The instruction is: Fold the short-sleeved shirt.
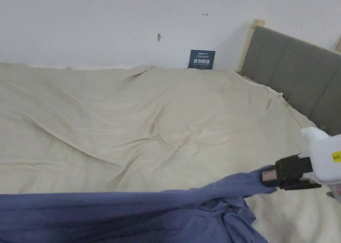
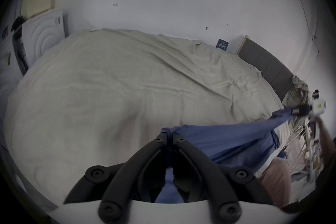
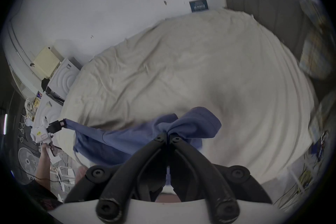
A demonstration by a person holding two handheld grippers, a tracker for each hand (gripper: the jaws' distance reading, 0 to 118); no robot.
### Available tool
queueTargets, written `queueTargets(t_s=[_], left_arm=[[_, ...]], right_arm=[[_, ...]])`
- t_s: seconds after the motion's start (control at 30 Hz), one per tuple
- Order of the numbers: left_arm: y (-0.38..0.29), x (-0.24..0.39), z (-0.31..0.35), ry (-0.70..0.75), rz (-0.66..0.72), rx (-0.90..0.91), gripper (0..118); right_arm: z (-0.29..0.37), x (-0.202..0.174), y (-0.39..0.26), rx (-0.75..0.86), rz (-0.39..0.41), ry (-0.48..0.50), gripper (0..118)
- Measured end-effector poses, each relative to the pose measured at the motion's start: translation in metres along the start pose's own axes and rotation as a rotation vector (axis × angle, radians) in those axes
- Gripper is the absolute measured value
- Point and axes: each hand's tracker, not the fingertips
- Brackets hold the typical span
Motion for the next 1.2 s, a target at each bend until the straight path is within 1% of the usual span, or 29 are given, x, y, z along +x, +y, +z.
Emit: queueTargets(t_s=[0.03, 0.1, 0.13, 0.2, 0.27, 0.3, 0.37, 0.4, 0.43, 0.47, 0.5, 0.53, 0.57, 0.6, 0.67, 0.7, 0.77, 0.8, 0.83, 0.87, 0.9, 0.93, 0.97, 1.0, 1.03, 1.07, 1.1, 1.17, 1.2], left_arm=[[-0.011, -0.004, 0.001, -0.011, 0.033, 0.002, 5], [-0.034, -0.007, -0.001, -0.012, 0.070, -0.026, 5], [-0.044, -0.005, -0.001, -0.011, 0.087, -0.036, 5], [-0.063, -0.008, -0.008, 0.013, 0.082, -0.067, 5], [-0.076, -0.005, -0.013, 0.034, 0.061, -0.089, 5], [-0.081, -0.004, -0.015, 0.062, 0.032, -0.098, 5], [-0.088, -0.003, -0.017, 0.080, 0.025, -0.106, 6], [-0.090, 0.000, -0.015, 0.079, 0.030, -0.111, 8], [-0.089, 0.000, -0.013, 0.082, 0.033, -0.110, 12], [-0.087, 0.001, -0.009, 0.087, 0.039, -0.104, 24], [-0.084, 0.002, -0.005, 0.103, 0.038, -0.101, 56], [-0.081, 0.002, 0.000, 0.116, 0.036, -0.096, 87], [-0.077, 0.003, 0.007, 0.112, 0.040, -0.080, 112], [-0.072, 0.003, 0.016, 0.093, 0.055, -0.045, 118], [-0.058, 0.006, 0.032, 0.019, 0.091, 0.019, 118], [-0.052, 0.011, 0.041, -0.026, 0.113, 0.045, 118], [-0.043, 0.023, 0.058, -0.132, 0.139, 0.118, 118], [-0.042, 0.027, 0.074, -0.149, 0.147, 0.162, 118], [-0.038, 0.034, 0.081, -0.161, 0.154, 0.191, 118], [-0.036, 0.043, 0.088, -0.190, 0.150, 0.217, 115], [-0.035, 0.053, 0.096, -0.209, 0.132, 0.266, 98], [-0.038, 0.056, 0.105, -0.207, 0.112, 0.325, 72], [-0.039, 0.067, 0.111, -0.206, 0.072, 0.387, 36], [-0.040, 0.080, 0.114, -0.129, 0.013, 0.396, 0], [-0.042, 0.092, 0.115, -0.054, -0.036, 0.409, 0], [-0.048, 0.096, 0.117, 0.033, -0.101, 0.420, 0], [-0.053, 0.103, 0.121, 0.050, -0.126, 0.466, 0], [-0.057, 0.108, 0.124, 0.004, -0.118, 0.457, 0], [-0.061, 0.099, 0.116, 0.013, -0.116, 0.450, 0]], right_arm=[[-0.004, 0.003, -0.016, -0.008, -0.004, -0.004, 0], [-0.020, 0.010, -0.047, -0.084, -0.003, -0.035, 0], [-0.031, 0.012, -0.056, -0.121, 0.017, -0.062, 0], [-0.049, 0.017, -0.074, -0.133, 0.030, -0.097, 0], [-0.065, 0.028, -0.080, -0.130, 0.030, -0.101, 0], [-0.071, 0.030, -0.083, -0.127, 0.024, -0.103, 0], [-0.076, 0.034, -0.086, -0.114, -0.032, -0.106, 1], [-0.077, 0.033, -0.087, -0.104, -0.039, -0.112, 5], [-0.076, 0.031, -0.086, -0.090, -0.037, -0.126, 15], [-0.070, 0.027, -0.088, -0.045, -0.017, -0.168, 37], [-0.064, 0.024, -0.088, -0.001, 0.013, -0.192, 74], [-0.059, 0.021, -0.087, 0.035, 0.033, -0.207, 94], [-0.050, 0.016, -0.085, 0.069, 0.060, -0.208, 100], [-0.039, 0.011, -0.081, 0.114, 0.045, -0.161, 100], [-0.017, -0.004, -0.077, 0.153, 0.008, -0.079, 100], [-0.007, -0.014, -0.076, 0.196, -0.017, -0.037, 100], [0.012, -0.037, -0.076, 0.292, -0.041, 0.022, 100], [0.020, -0.050, -0.079, 0.337, -0.047, 0.056, 98], [0.025, -0.060, -0.081, 0.362, -0.047, 0.095, 88], [0.029, -0.071, -0.086, 0.406, -0.041, 0.145, 60], [0.032, -0.086, -0.091, 0.470, -0.033, 0.141, 0], [0.031, -0.098, -0.095, 0.517, -0.012, 0.112, 0], [0.029, -0.110, -0.098, 0.553, 0.001, 0.046, 0], [0.029, -0.115, -0.106, 0.580, 0.007, 0.083, 0], [0.028, -0.119, -0.108, 0.578, 0.020, 0.152, 0], [0.028, -0.124, -0.113, 0.591, 0.033, 0.198, 0], [0.029, -0.131, -0.120, 0.625, 0.052, 0.179, 0], [0.029, -0.138, -0.122, 0.647, 0.099, 0.145, 0], [0.029, -0.141, -0.125, 0.639, 0.110, 0.140, 0]])
